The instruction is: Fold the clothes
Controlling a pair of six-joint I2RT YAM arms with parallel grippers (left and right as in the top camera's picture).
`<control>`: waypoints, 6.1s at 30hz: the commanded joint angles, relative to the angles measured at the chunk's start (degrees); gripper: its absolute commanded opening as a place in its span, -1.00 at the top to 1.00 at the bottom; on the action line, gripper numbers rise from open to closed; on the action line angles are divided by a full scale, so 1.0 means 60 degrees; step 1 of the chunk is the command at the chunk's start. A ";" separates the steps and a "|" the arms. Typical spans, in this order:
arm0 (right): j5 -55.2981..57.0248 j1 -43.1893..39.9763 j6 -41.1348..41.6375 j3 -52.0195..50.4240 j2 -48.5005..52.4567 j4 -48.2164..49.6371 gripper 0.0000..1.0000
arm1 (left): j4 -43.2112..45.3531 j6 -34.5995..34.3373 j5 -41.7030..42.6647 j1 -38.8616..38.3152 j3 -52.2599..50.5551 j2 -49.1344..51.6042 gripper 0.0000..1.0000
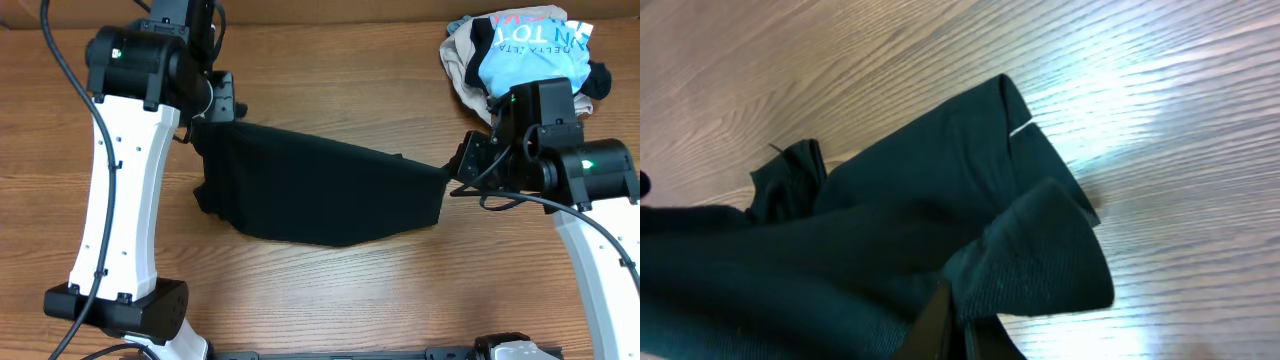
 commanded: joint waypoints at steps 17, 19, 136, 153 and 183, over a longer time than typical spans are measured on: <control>-0.0342 -0.0062 -0.0117 -0.0051 -0.0291 -0.0200 0.92 | -0.0397 -0.0200 0.0222 0.0106 0.0022 -0.0011 0.91; -0.0361 -0.0062 -0.0113 -0.0044 -0.0430 -0.0200 0.92 | -0.0528 -0.0098 0.0215 0.0113 0.0022 -0.0029 0.91; -0.3504 0.1763 -0.0339 -0.0248 0.5566 0.3078 -0.37 | 0.3384 0.1472 -0.1392 -0.1690 -0.0069 -0.1807 0.92; -0.4360 0.3326 0.2488 -0.2546 0.5960 0.8065 -0.57 | 0.3319 0.1319 -0.1366 -0.1315 -0.0069 -0.1807 0.92; -0.2244 0.3730 0.3333 -0.2546 0.6550 0.8644 -0.31 | 0.3231 0.1319 -0.1362 -0.1013 -0.0069 -0.1810 0.92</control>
